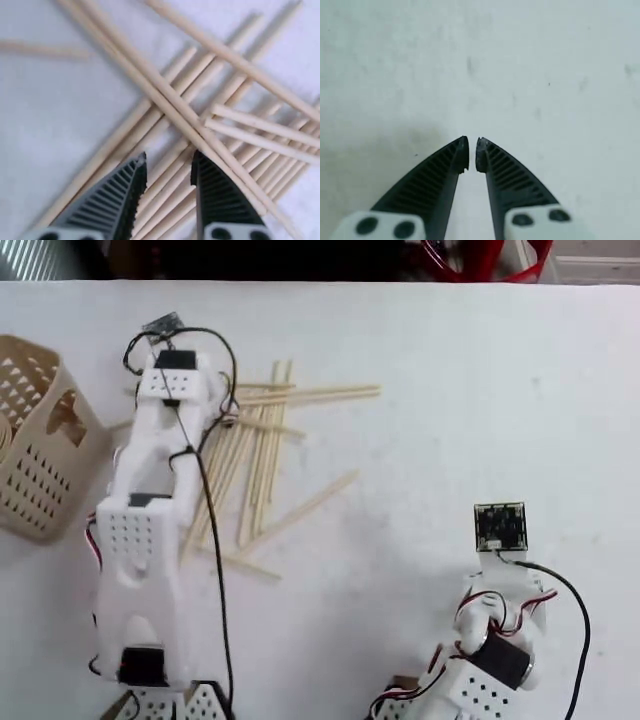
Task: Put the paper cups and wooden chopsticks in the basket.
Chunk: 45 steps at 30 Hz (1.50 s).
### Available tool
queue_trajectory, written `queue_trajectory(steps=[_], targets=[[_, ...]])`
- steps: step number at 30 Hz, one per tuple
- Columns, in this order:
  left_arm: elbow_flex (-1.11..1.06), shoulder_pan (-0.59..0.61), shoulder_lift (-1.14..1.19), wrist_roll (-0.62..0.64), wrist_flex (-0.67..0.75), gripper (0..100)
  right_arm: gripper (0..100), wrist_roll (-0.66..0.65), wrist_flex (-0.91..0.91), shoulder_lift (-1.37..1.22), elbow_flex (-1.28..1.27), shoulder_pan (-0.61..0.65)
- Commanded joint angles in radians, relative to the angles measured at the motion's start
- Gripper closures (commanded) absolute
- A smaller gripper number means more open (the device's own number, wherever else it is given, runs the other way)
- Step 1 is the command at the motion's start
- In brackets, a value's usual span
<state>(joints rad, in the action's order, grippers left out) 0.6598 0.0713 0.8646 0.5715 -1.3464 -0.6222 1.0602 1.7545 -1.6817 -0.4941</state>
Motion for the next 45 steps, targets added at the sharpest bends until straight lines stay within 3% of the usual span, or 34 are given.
queue_trajectory(steps=[1,5,9,14,22,31,38,45], targets=[[0.239,0.004,0.076,0.014,-0.126,84,95.4,0.002,-0.004,0.002,-0.011,-0.01],[0.419,-0.01,0.087,0.015,-0.331,84,95.4,0.002,-0.004,0.002,-0.011,-0.008],[0.588,-0.013,0.096,0.02,-0.396,84,95.4,0.002,-0.004,0.002,-0.011,-0.008],[0.545,-0.013,0.096,0.114,-0.264,84,95.4,0.002,-0.004,0.002,-0.011,-0.008],[0.299,-0.015,0.094,0.114,-0.075,84,95.4,0.002,-0.004,0.002,-0.011,-0.01],[0.267,-0.018,0.097,0.117,-0.141,84,95.4,0.002,-0.004,0.002,-0.011,-0.01],[0.281,-0.019,0.194,0.112,-0.077,84,95.4,0.002,-0.004,0.001,-0.011,-0.01],[0.359,-0.021,0.189,0.112,-0.157,84,95.4,0.002,-0.004,0.001,-0.011,-0.01]])
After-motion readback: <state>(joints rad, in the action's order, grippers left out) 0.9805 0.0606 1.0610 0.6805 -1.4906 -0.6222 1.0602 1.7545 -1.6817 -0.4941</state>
